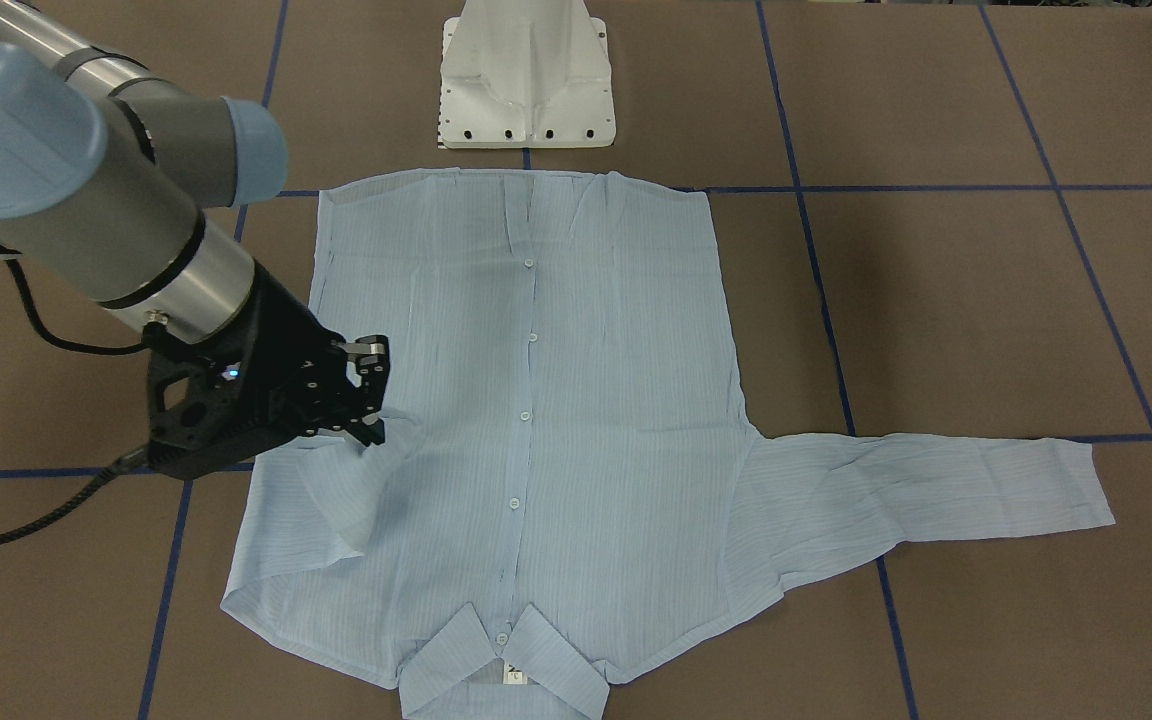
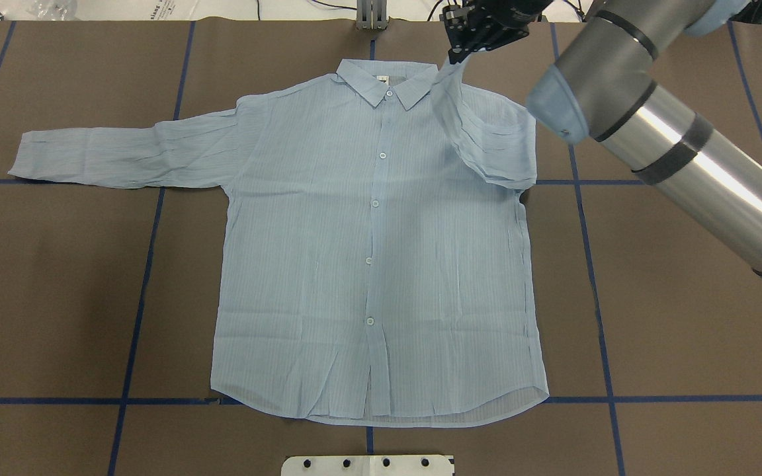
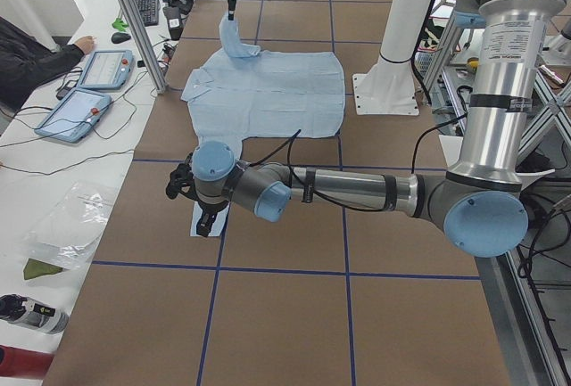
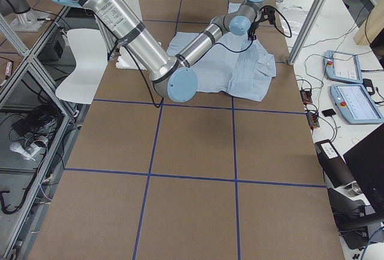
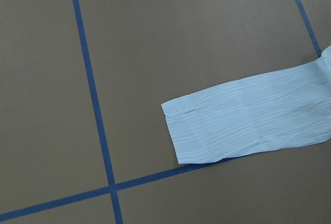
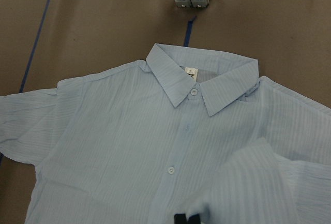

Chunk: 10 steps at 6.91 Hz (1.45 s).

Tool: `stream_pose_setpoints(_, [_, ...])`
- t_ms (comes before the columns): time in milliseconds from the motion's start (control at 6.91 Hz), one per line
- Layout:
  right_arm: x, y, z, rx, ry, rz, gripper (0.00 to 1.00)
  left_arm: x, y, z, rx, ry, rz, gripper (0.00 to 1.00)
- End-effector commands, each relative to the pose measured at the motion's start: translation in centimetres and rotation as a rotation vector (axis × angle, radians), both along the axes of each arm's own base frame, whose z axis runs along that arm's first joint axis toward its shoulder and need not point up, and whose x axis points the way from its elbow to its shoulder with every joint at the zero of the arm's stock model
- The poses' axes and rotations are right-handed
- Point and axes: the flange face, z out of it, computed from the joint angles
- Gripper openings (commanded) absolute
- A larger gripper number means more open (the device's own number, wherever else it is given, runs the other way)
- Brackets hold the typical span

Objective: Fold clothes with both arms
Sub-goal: 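Carry the grasped sleeve across the shirt toward the collar with the right gripper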

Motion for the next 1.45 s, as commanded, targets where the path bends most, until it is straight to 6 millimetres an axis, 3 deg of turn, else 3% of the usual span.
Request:
stream_pose_setpoints(0, [-7.2, 1.2, -3.6, 0.033, 0.033, 0.002, 0.0, 0.0, 0.0, 0.3, -0.005, 0.0, 0.0, 0.99])
stream_pose_setpoints(145, [-9.6, 0.9, -4.6, 0.033, 0.047, -0.003, 0.0, 0.0, 0.3, 0.5, -0.01, -0.001, 0.0, 0.99])
stream_pose_setpoints(434, [-15.1, 1.2, -2.8, 0.059, 0.071, -0.008, 0.0, 0.0, 0.3, 0.7, -0.014, -0.001, -0.001, 0.99])
stream_pose_setpoints(579, [-18.9, 0.9, -2.9, 0.041, 0.114, -0.016, 0.0, 0.0, 0.3, 0.9, -0.018, -0.001, 0.0, 0.99])
stream_pose_setpoints(869, [-23.3, 2.3, -1.8, 0.09, 0.123, -0.004, 0.0, 0.0, 0.3, 1.2, -0.022, -0.002, 0.0, 0.99])
stream_pose_setpoints(1014, [-25.0, 3.4, -2.0, 0.146, 0.114, 0.03, 0.16, 0.0, 0.3, 1.7, -0.027, -0.003, 0.001, 0.99])
stream_pose_setpoints(1158, [-26.4, 4.6, -2.7, 0.205, 0.091, 0.07, 0.99, 0.0, 0.2, 1.9, -0.025, -0.002, 0.0, 0.99])
stream_pose_setpoints(1303, [-27.5, 5.8, -3.9, 0.231, 0.083, 0.082, 1.0, 0.0, 0.3, 2.2, -0.029, -0.003, 0.001, 0.99])
